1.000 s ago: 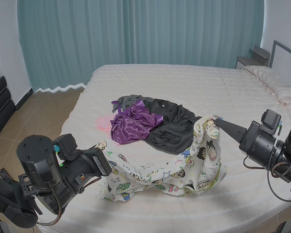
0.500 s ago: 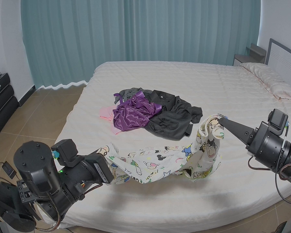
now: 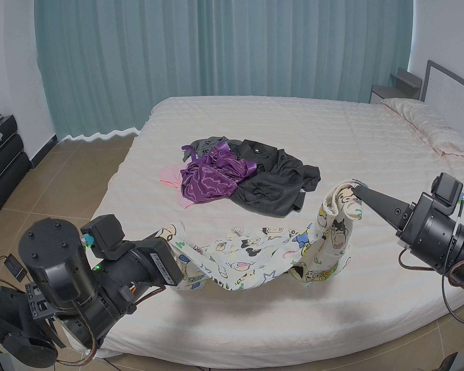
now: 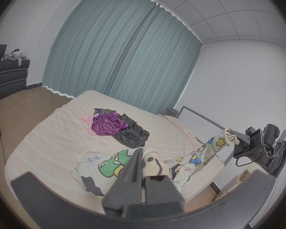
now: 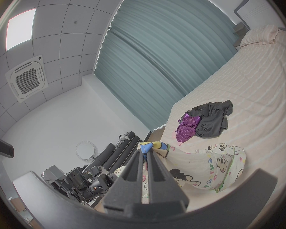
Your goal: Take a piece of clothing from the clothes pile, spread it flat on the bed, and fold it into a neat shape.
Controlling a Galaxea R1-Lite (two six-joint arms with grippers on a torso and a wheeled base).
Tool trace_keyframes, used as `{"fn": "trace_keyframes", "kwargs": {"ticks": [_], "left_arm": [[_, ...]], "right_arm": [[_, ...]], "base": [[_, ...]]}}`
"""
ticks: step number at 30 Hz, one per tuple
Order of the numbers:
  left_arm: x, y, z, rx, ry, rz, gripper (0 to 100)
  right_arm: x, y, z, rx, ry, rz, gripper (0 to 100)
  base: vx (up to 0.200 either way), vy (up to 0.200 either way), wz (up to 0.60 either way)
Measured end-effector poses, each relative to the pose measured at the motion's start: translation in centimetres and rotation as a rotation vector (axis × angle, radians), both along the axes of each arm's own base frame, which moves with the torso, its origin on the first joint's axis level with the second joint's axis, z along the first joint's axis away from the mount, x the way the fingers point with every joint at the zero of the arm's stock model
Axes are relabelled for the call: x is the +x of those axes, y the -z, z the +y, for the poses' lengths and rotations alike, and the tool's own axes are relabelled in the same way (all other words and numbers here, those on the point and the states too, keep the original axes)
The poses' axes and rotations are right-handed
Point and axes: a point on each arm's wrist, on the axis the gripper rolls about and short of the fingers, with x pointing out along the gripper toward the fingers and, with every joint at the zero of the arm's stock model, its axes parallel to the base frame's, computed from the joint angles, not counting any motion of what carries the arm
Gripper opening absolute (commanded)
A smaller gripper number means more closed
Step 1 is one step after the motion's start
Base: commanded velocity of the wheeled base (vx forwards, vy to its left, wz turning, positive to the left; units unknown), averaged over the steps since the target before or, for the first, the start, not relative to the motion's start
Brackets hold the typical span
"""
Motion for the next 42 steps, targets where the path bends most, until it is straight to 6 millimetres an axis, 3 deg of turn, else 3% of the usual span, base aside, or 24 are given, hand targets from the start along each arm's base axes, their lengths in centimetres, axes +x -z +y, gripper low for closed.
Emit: {"fn": "trace_keyframes", "kwargs": {"ticks": [30,42], "left_arm": [[0.8,-2.0,-0.9,-0.052,0.000,-0.061,0],[1.2,-1.8,-1.4,-0.048,0.005,-0.057,0]], "right_arm": [[0.9,-1.5,-1.5,0.032,0.095,-0.054,0],[0.9,-1.4,-1.8,0.029,0.108,-0.057,0]], "base": [[0.000,-0.200,0.00],[0.000,-0.200,0.00]]}}
